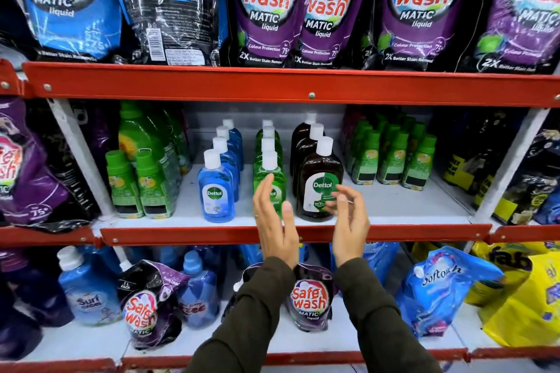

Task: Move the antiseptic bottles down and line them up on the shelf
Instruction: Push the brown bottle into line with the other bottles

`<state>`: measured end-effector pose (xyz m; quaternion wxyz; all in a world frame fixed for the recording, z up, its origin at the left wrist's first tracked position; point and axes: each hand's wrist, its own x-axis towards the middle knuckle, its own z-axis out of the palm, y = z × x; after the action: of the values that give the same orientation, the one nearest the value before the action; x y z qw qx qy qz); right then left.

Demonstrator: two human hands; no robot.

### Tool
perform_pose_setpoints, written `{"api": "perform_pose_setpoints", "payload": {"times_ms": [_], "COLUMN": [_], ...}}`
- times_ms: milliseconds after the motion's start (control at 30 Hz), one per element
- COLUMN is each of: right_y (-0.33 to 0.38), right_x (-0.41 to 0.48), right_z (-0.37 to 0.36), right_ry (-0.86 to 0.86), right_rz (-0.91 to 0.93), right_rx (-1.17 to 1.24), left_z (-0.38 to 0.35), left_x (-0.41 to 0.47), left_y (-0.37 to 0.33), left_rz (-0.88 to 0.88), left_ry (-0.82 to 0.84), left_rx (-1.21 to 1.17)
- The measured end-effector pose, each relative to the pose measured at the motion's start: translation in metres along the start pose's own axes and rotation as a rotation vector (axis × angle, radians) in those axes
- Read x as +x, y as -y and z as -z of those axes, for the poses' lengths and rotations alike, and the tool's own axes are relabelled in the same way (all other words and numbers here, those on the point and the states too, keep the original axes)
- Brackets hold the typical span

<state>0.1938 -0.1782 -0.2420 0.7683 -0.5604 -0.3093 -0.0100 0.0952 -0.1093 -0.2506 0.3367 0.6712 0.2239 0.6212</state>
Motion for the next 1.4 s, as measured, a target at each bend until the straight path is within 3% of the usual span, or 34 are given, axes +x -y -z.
{"api": "perform_pose_setpoints", "payload": {"times_ms": [100, 233, 400, 767, 867, 1000, 1100, 1233, 1400], "right_y": [0.006, 0.006, 0.01, 0.009, 0.009, 0.012, 0.015, 0.016, 0.013], "right_x": [-0.012, -0.021, -0.021, -0.02, -0.027, -0.046, -0.057, -0.064, -0.059], "right_z": [-0.023, -0.052, -0.068, -0.066, -0.07, -0.081, -0.097, -0.123, -0.146], "right_ry": [0.199, 0.427, 0.492, 0.517, 0.439, 0.242, 0.34, 0.586, 0.661], "right_rz": [-0.059, -0.204, -0.284, -0.265, -0.19, -0.076, -0.103, -0.197, -0.304], "right_rx": [0.035, -0.032, -0.005, -0.051, -0.169, -0.161, -0.117, -0.091, -0.114], "left_z": [0.015, 0.029, 0.04, 0.044, 0.049, 0.066, 0.083, 0.106, 0.121], "left_x": [0.014, 0.028, 0.037, 0.036, 0.03, 0.027, 0.04, 0.062, 0.077], "left_y": [0.006, 0.014, 0.017, 0.017, 0.016, 0.017, 0.027, 0.041, 0.053], "left_rz": [0.095, 0.357, 0.422, 0.364, 0.308, 0.154, 0.13, 0.364, 0.469], "left_ry": [-0.083, 0.086, 0.24, 0.283, 0.188, -0.13, -0.256, -0.109, 0.094], "left_rx": [-0.021, -0.148, -0.19, -0.17, -0.123, -0.024, 0.039, -0.023, -0.057]}}
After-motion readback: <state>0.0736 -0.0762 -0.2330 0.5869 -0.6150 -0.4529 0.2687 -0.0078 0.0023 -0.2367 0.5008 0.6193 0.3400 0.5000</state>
